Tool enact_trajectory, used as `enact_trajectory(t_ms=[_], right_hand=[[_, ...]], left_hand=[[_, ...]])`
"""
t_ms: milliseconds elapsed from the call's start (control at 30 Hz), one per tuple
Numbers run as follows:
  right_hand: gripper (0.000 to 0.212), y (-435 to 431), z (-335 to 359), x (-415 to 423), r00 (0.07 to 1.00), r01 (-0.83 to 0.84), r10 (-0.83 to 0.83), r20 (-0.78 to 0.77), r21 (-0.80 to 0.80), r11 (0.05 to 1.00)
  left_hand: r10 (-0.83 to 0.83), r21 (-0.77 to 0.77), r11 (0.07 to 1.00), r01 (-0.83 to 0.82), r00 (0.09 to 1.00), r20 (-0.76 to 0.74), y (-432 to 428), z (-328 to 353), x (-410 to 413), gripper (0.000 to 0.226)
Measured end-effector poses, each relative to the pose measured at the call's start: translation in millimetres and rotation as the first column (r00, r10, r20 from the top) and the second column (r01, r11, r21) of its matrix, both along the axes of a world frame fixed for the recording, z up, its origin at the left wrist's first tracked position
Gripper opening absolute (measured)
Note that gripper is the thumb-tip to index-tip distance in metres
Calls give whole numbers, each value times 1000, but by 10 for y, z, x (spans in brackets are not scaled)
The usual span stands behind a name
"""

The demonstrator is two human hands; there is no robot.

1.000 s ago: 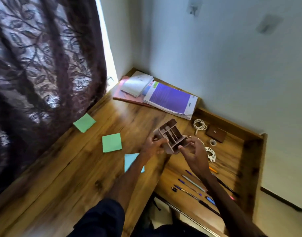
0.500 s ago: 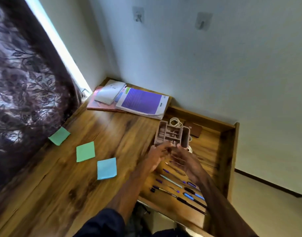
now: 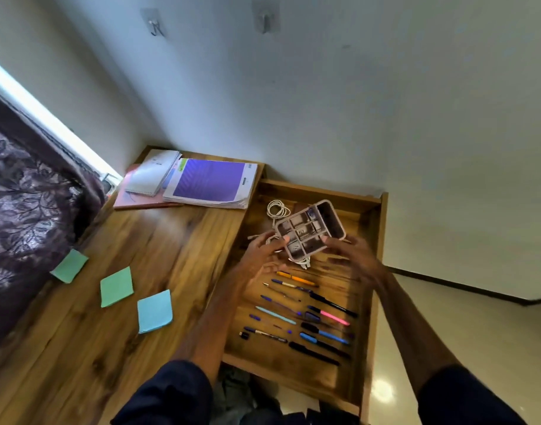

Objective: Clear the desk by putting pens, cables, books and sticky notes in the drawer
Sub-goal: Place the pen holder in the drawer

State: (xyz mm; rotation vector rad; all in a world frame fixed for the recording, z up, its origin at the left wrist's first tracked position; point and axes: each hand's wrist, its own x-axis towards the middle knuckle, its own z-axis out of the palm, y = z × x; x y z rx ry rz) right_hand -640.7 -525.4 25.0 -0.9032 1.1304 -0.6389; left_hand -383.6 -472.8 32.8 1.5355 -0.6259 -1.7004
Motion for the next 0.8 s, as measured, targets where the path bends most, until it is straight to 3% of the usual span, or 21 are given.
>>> enact_trajectory(t_ms=[100, 167, 300, 400, 500, 667, 800], right_hand=[[71, -175, 10, -195, 997, -63, 61, -47, -32, 998], [70, -175, -30, -194, 999, 11, -12, -50, -30, 1000], [57, 82, -170, -45, 992, 125, -124, -15, 29, 992], [42, 338, -222, 38, 980, 170, -184, 78, 155, 973], [41, 506, -268, 68, 952, 236, -272, 142, 225, 945], [41, 622, -345, 155, 878, 329, -416, 236, 333, 884], [40, 582, -368, 217, 828, 361, -487, 277, 401, 842]], left_hand=[[-97, 27, 995, 97, 995, -27, -37, -10, -101, 70], [-116, 53, 991, 119, 991, -61, -38, -31, -230, 60], [8, 126, 992, 2, 996, -85, -24, -113, -661, 40], [139, 179, 977, -115, 982, -131, -16, -240, -905, 46], [203, 194, 966, -173, 968, -145, -13, -362, -1041, 54], [178, 200, 968, -153, 978, -111, -1, -462, -1127, 38], [51, 234, 971, -39, 998, -46, -85, -500, -1102, 58]])
